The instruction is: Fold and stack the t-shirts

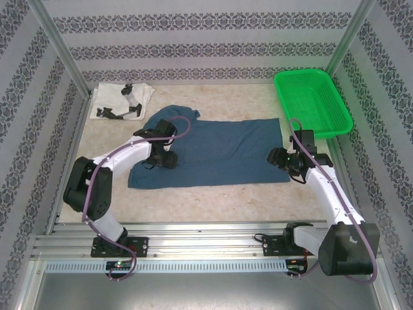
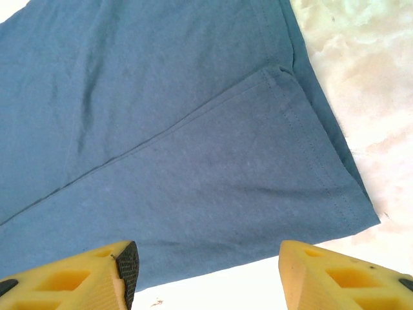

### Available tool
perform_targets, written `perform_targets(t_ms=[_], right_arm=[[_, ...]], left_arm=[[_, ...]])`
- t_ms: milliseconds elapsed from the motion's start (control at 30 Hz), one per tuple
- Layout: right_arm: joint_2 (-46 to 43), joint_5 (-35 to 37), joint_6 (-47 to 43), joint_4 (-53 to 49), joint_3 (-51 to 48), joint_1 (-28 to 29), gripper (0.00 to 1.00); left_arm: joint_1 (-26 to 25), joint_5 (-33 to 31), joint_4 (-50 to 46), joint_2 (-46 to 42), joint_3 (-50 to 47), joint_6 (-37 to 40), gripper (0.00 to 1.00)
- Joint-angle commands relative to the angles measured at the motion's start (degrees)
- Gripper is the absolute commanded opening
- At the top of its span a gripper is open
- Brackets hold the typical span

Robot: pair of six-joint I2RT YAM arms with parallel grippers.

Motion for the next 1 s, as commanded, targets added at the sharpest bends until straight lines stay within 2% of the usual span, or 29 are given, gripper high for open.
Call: perform_targets(t_ms=[0, 167, 400, 567, 667, 733, 900, 967], right_arm=[[-0.7, 0.0, -1.4, -1.0, -0.1, 0.3, 0.6], [-0.7, -0.5, -1.4, -0.9, -0.1, 0.2, 0.6], [-2.0, -0.5, -1.6, -1.7, -0.1, -0.3, 0.6], [-2.4, -0.6, -1.7, -1.8, -0.1, -0.3, 0.6], [-2.3, -0.8, -1.7, -1.5, -0.5, -0.4, 0.6], [-2.2, -0.7, -1.8, -1.6, -0.6, -0.6, 0.6], [-2.5, -0.8, -2.1, -1.8, -1.0, -1.0, 0.6], [-2.5, -1.0, -2.1, -1.7, -1.0, -1.0, 0.6]], left_arm=[[-0.7, 0.5, -0.8, 0.2, -1.4, 0.6, 0.6], [-0.7, -1.4, -1.7, 4.9, 1.2, 3.1, 0.53], [-0.8, -4.3, -0.8, 8.2, 2.8, 3.5, 0.52], [-0.8, -7.7, 0.0, 9.9, 4.1, 3.4, 0.45], [-0.7, -7.3, 0.3, 10.7, 5.4, 3.6, 0.42], [-0.7, -8.1, -0.5, 11.9, 6.3, 3.8, 0.37], [-0.7, -9.2, -1.2, 13.4, 7.0, 4.2, 0.09], [-0.8, -9.1, -1.8, 13.5, 7.9, 4.5, 0.03]])
